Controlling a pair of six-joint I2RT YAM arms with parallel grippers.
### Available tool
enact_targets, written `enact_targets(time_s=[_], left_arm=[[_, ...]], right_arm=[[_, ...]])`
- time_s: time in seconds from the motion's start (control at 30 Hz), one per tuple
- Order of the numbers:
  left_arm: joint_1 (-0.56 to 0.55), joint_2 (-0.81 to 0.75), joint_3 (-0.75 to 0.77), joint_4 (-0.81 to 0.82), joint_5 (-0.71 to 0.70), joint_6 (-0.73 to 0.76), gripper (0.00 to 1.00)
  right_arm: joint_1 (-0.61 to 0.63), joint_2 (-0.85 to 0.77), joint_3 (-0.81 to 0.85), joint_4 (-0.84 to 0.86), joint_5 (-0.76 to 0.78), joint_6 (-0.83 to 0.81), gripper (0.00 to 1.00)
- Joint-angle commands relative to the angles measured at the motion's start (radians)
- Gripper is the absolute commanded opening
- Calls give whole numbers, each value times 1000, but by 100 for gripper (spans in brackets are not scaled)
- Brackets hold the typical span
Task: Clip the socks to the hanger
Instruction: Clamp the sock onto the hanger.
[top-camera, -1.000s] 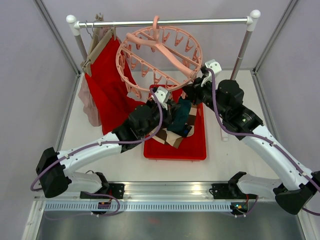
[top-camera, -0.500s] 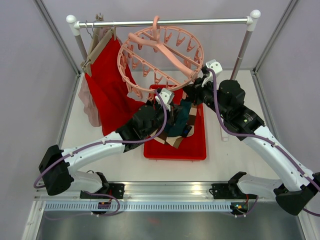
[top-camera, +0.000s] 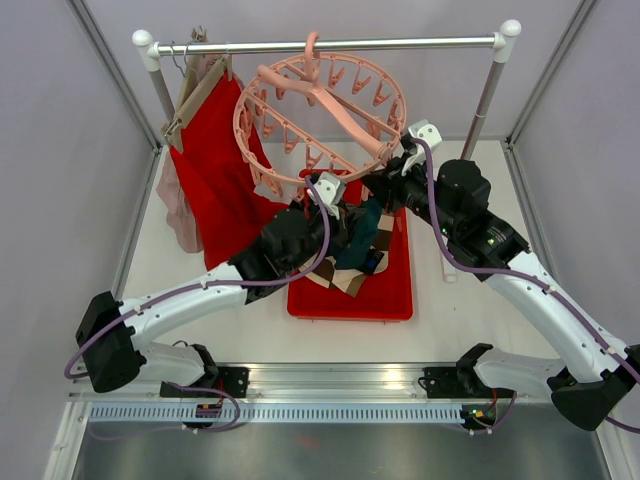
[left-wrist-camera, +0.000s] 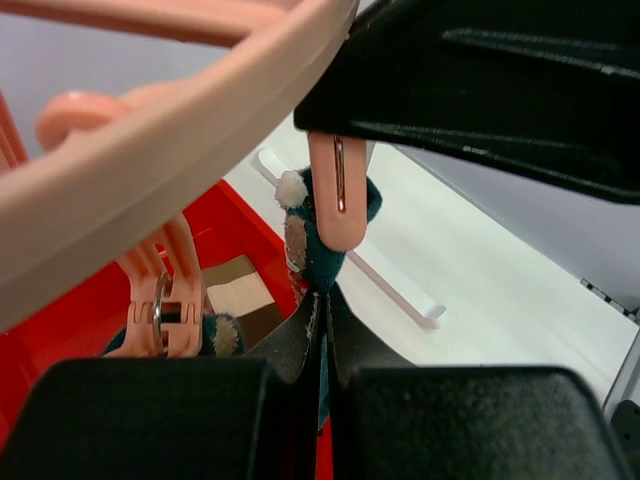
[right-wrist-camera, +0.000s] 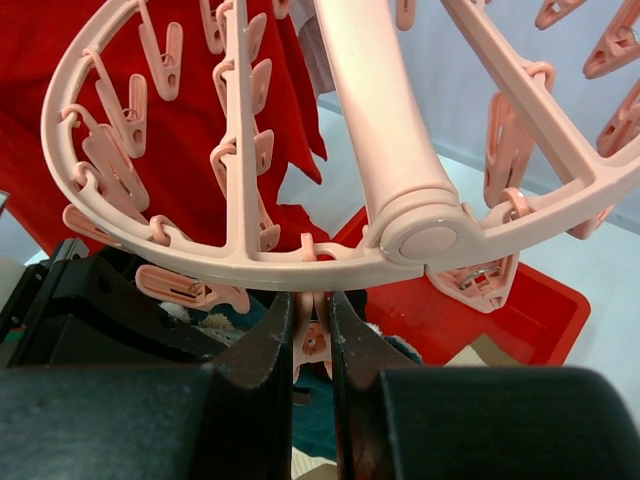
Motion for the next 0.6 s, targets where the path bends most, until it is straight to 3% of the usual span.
enact_targets(time_s=[0.0, 0.57], left_arm=[[-4, -33, 48, 54, 19, -6, 2], [-4, -79, 31, 79, 27, -12, 2]], right_arm=[[4, -9, 15, 55, -43, -6, 0], [2, -23, -27, 75, -56, -19, 0]])
